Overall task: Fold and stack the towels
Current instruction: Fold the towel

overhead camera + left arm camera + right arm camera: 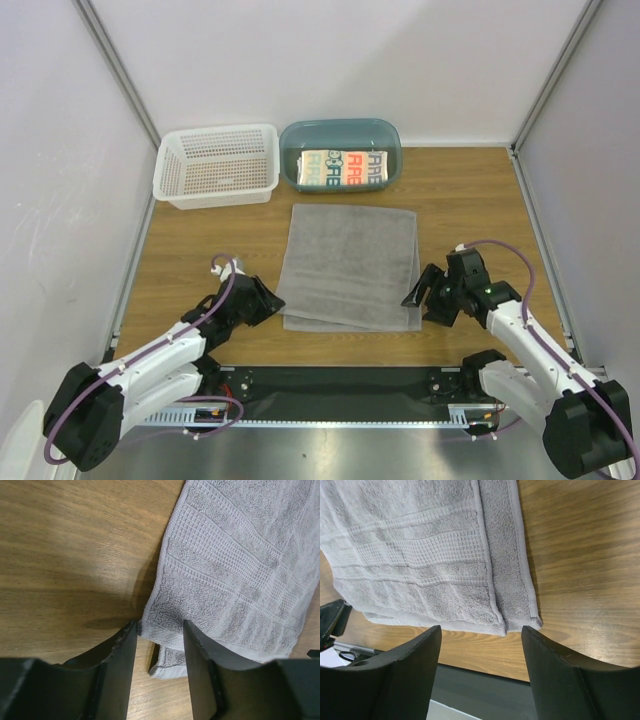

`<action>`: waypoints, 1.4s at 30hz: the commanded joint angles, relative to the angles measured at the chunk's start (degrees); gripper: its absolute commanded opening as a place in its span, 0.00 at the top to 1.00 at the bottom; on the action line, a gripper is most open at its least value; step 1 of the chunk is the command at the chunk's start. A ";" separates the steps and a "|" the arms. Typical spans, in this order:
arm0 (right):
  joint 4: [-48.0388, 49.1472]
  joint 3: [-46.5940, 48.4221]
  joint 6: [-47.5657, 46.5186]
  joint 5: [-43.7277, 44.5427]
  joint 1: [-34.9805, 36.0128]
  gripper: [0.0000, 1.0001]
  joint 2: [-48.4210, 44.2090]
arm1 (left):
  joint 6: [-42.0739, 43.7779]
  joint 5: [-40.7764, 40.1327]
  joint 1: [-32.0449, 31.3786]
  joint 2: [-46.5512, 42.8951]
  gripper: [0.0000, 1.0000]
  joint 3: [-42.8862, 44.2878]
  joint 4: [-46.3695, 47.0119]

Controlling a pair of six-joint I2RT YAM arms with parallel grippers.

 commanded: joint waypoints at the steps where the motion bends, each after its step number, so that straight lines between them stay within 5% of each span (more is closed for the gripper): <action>1: 0.96 0.14 -0.40 0.13 1.44 0.30 0.63 | 2.02 -0.95 -0.03 0.30 0.53 -0.14 0.90; 12: 1.58 -0.47 1.62 0.57 4.87 0.35 2.92 | 3.87 -1.84 -0.03 0.03 1.00 0.48 -0.78; 24: 4.56 -2.67 2.85 -0.22 7.06 0.44 7.75 | 4.49 -2.10 -0.03 0.39 0.99 0.83 -0.25; 33: 5.62 -2.32 3.03 -0.04 7.59 0.61 7.58 | 4.66 -2.45 -0.03 -0.14 1.00 1.00 -1.04; 38: 6.06 -2.76 3.29 -0.48 7.59 0.61 8.02 | 4.84 -2.54 -0.03 0.03 1.00 1.27 -1.30; 42: 5.18 -2.58 3.12 -0.75 7.59 0.47 8.54 | 5.10 -2.80 -0.03 -0.23 1.00 1.62 -1.83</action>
